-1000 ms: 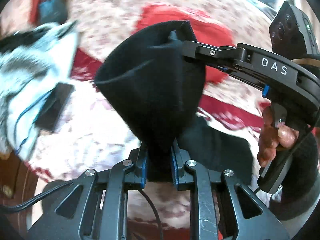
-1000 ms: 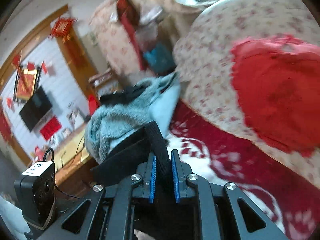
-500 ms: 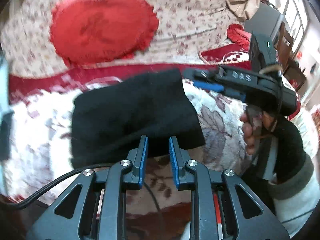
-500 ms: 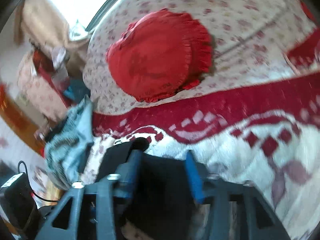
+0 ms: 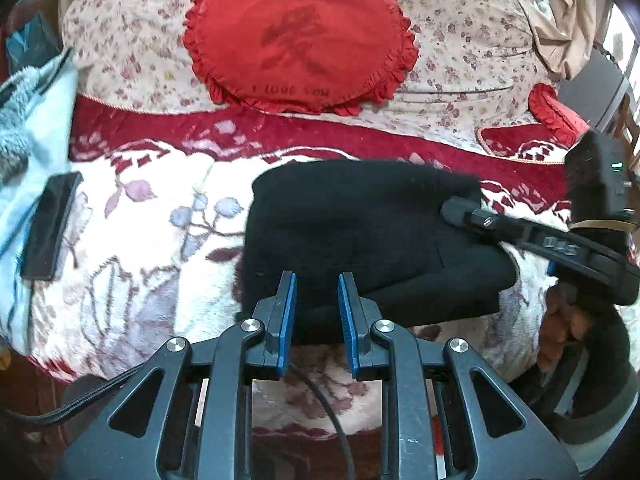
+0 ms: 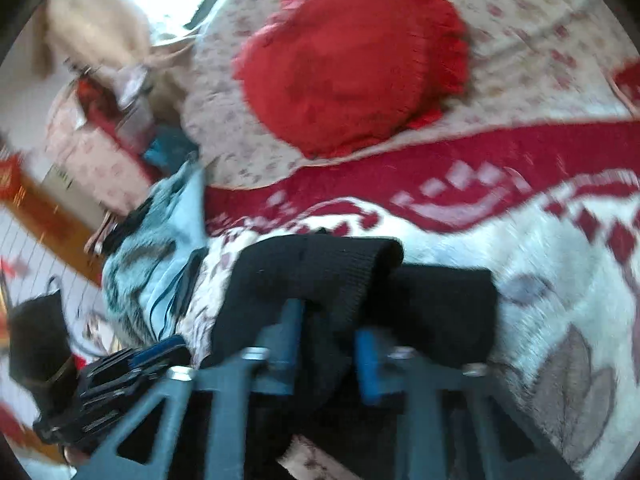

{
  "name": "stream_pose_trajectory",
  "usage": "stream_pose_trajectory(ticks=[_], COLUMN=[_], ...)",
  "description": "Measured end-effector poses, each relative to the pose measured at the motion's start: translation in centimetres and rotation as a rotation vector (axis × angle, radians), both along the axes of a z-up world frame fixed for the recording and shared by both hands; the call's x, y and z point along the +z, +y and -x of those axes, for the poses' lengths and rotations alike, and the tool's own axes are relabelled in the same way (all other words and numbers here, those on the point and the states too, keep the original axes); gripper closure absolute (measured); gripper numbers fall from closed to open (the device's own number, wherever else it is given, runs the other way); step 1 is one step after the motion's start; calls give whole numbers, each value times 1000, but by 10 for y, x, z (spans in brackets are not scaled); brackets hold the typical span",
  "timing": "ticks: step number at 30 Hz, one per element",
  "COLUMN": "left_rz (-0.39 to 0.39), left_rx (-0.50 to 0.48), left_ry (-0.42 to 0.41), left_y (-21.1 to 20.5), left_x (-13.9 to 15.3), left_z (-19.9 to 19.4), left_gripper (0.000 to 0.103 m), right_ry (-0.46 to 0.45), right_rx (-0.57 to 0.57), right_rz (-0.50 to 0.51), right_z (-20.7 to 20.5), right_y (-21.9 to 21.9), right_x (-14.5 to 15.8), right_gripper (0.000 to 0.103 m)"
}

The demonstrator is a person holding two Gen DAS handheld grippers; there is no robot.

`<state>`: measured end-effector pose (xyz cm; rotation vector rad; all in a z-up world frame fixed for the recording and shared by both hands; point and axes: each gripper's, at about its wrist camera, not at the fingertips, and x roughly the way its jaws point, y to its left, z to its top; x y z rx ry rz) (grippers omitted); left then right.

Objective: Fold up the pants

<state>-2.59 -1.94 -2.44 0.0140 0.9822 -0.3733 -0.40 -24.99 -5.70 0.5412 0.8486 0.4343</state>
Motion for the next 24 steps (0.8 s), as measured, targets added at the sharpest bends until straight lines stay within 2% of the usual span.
stream_pose_trajectory(ticks=[3, 5, 7, 9, 10, 12, 14, 16, 18, 19, 20, 24], left_rz=[24, 42, 47, 29, 22, 21, 11, 6, -9, -27, -40, -71], left_rx=[-22, -42, -61, -54, -45, -49, -40, -16, 16, 33, 41, 49], left_ry=[-2, 19, 59, 88, 95, 75, 52, 23, 5, 1, -3, 19], left_y=[-10, -17, -25, -31, -32, -30, -24, -13, -4, 0, 1, -1], left_x=[5, 1, -14, -28, -31, -24, -16, -6, -3, -3, -5, -19], left_z=[1, 2, 1, -3, -4, -1, 0, 1, 0, -1, -3, -9], left_gripper=[84, 84, 84, 84, 84, 84, 84, 84, 84, 84, 84, 84], right_ry=[-96, -135, -113, -43, -3, -7, -46, -55, -67, -77, -89, -124], right_rx=[29, 22, 8, -15, -12, -43, -87, -109, -106, -102, -90, 62], right_rz=[79, 170, 281, 393, 406, 350, 331, 379, 349, 318, 295, 304], right_z=[10, 20, 24, 19, 14, 15, 20, 21, 26, 32, 38, 51], right_y=[2, -1, -2, -2, -2, -7, -14, -15, -18, -19, -17, 19], right_x=[30, 45, 41, 18, 3, -2, 9, 19, 30, 35, 39, 44], right_gripper=[91, 99, 99, 99, 99, 99, 98, 95, 92, 85, 77, 76])
